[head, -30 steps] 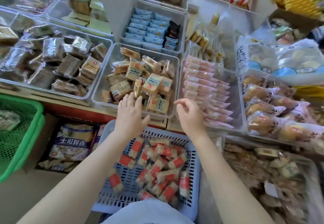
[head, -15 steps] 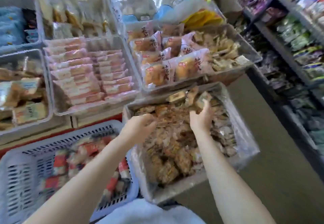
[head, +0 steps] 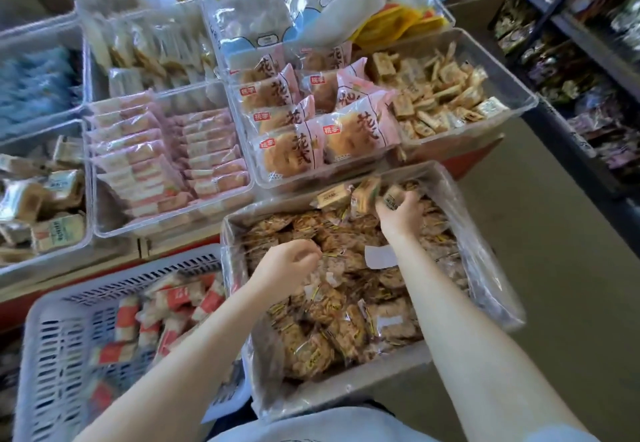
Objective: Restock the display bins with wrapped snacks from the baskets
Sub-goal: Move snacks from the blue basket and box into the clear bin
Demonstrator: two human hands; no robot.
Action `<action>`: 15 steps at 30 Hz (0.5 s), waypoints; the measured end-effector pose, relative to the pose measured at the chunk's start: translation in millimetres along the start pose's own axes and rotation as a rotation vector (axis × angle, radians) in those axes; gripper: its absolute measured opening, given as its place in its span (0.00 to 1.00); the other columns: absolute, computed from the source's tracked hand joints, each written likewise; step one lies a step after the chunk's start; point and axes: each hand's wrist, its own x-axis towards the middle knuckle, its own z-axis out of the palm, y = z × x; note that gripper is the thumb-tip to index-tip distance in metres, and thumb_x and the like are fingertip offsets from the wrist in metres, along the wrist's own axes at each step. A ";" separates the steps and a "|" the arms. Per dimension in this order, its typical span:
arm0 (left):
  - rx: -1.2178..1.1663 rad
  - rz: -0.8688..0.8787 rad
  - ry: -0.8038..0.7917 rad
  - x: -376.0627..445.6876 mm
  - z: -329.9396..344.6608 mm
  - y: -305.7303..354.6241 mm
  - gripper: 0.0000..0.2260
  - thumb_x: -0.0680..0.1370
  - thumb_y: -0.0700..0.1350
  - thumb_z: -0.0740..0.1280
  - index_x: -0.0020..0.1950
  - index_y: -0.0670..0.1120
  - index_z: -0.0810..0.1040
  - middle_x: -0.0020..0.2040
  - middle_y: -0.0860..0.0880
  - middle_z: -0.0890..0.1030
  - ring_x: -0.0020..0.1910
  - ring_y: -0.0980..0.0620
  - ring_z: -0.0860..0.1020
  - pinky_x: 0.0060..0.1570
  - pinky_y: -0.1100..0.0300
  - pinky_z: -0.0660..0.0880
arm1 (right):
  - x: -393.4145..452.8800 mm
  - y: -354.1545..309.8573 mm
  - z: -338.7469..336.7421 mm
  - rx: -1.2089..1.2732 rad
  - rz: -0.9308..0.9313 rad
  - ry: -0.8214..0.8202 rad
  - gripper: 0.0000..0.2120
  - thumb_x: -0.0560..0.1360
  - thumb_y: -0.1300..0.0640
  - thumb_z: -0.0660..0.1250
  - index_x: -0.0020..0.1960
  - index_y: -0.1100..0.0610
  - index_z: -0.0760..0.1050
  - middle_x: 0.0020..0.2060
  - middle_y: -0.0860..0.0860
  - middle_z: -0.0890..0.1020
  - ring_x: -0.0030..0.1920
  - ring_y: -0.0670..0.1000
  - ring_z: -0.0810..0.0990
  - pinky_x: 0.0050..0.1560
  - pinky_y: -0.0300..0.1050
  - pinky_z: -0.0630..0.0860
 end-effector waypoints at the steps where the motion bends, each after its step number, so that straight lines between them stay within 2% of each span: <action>1: -0.014 -0.011 -0.002 -0.9 0.8 0.0 0.09 0.82 0.48 0.63 0.58 0.54 0.82 0.45 0.57 0.84 0.41 0.54 0.83 0.44 0.56 0.81 | 6.3 -5.9 -2.1 0.070 0.035 0.022 0.27 0.75 0.49 0.74 0.67 0.57 0.67 0.65 0.57 0.72 0.63 0.61 0.76 0.52 0.52 0.75; 3: -0.024 -0.028 0.008 -2.7 1.2 -1.5 0.09 0.82 0.48 0.63 0.57 0.55 0.82 0.45 0.58 0.84 0.41 0.56 0.82 0.39 0.60 0.79 | 15.5 -16.4 -4.6 0.067 0.072 0.009 0.37 0.72 0.52 0.76 0.73 0.58 0.60 0.69 0.58 0.71 0.66 0.61 0.75 0.58 0.54 0.76; 5: -0.052 -0.044 0.025 -5.1 0.7 -2.8 0.08 0.82 0.47 0.63 0.56 0.54 0.82 0.44 0.57 0.84 0.40 0.60 0.82 0.38 0.65 0.76 | 14.0 -22.3 -3.4 -0.049 0.057 -0.069 0.42 0.71 0.52 0.76 0.77 0.55 0.55 0.72 0.58 0.67 0.68 0.61 0.72 0.61 0.56 0.75; 8: -0.127 -0.073 0.031 -5.3 1.5 -6.2 0.08 0.82 0.45 0.63 0.55 0.53 0.82 0.43 0.56 0.85 0.40 0.62 0.82 0.37 0.68 0.74 | -9.4 -23.3 -2.4 -0.220 -0.023 -0.198 0.37 0.73 0.49 0.73 0.75 0.53 0.59 0.70 0.59 0.67 0.66 0.63 0.73 0.57 0.55 0.76; 10: -0.166 -0.107 0.017 -3.2 2.2 -6.5 0.08 0.82 0.46 0.63 0.54 0.54 0.82 0.43 0.54 0.86 0.42 0.58 0.84 0.39 0.63 0.78 | -36.6 -18.1 -8.8 -0.233 -0.006 -0.350 0.34 0.75 0.50 0.71 0.75 0.54 0.60 0.69 0.58 0.67 0.64 0.62 0.73 0.52 0.50 0.72; 12: -0.229 -0.153 0.002 0.6 4.8 -6.7 0.07 0.81 0.48 0.64 0.55 0.53 0.81 0.45 0.52 0.86 0.43 0.54 0.85 0.47 0.53 0.82 | -65.2 -7.1 -15.5 -0.142 -0.033 -0.496 0.29 0.75 0.51 0.72 0.71 0.53 0.65 0.65 0.55 0.73 0.59 0.56 0.75 0.51 0.47 0.74; 15: -0.441 -0.203 -0.133 -2.7 9.1 -1.1 0.15 0.80 0.54 0.67 0.65 0.50 0.75 0.54 0.48 0.84 0.49 0.51 0.85 0.52 0.50 0.82 | -106.2 1.9 -26.6 0.025 -0.183 -0.546 0.18 0.74 0.47 0.74 0.59 0.49 0.72 0.56 0.48 0.78 0.53 0.47 0.78 0.45 0.42 0.76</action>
